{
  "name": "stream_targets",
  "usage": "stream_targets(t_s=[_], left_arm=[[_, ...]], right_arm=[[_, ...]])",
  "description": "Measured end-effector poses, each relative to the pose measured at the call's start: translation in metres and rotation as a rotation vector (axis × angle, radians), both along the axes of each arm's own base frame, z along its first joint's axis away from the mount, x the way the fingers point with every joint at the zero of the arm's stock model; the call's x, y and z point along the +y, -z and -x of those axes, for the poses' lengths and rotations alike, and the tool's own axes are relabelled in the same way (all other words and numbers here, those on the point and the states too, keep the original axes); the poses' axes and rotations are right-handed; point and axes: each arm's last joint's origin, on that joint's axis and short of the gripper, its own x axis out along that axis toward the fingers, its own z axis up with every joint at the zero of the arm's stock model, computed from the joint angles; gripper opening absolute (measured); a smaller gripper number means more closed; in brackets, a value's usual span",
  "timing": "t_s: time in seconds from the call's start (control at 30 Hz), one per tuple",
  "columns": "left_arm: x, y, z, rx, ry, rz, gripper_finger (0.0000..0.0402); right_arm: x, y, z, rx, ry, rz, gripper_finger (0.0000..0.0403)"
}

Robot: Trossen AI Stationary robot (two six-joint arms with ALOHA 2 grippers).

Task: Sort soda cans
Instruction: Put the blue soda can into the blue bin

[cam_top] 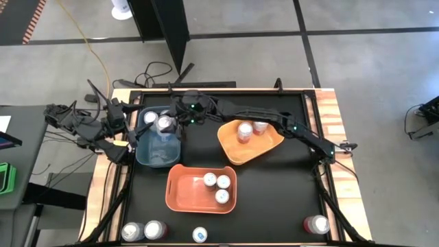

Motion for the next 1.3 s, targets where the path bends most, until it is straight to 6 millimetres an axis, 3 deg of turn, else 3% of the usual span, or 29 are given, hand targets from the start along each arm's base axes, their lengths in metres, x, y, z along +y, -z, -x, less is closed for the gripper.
stream_targets(t_s=[0.27,0.47,0.93,1.3], left_arm=[[0.000,0.000,0.000,0.001,0.001,-0.001,0.0368],[0.000,0.000,0.000,0.002,0.001,-0.002,0.0368],[0.000,0.000,0.000,0.002,0.002,-0.002,0.0368],[0.000,0.001,0.000,0.011,0.009,-0.003,0.0368]], right_arm=[[0.005,0.039,-0.014,0.075,0.037,-0.014,0.0273],[0.007,0.045,-0.016,0.087,0.068,0.056,0.0272],[0.010,0.085,-0.024,0.180,0.083,0.187,0.0272],[0.006,0.095,-0.026,0.191,0.094,0.242,0.0272]])
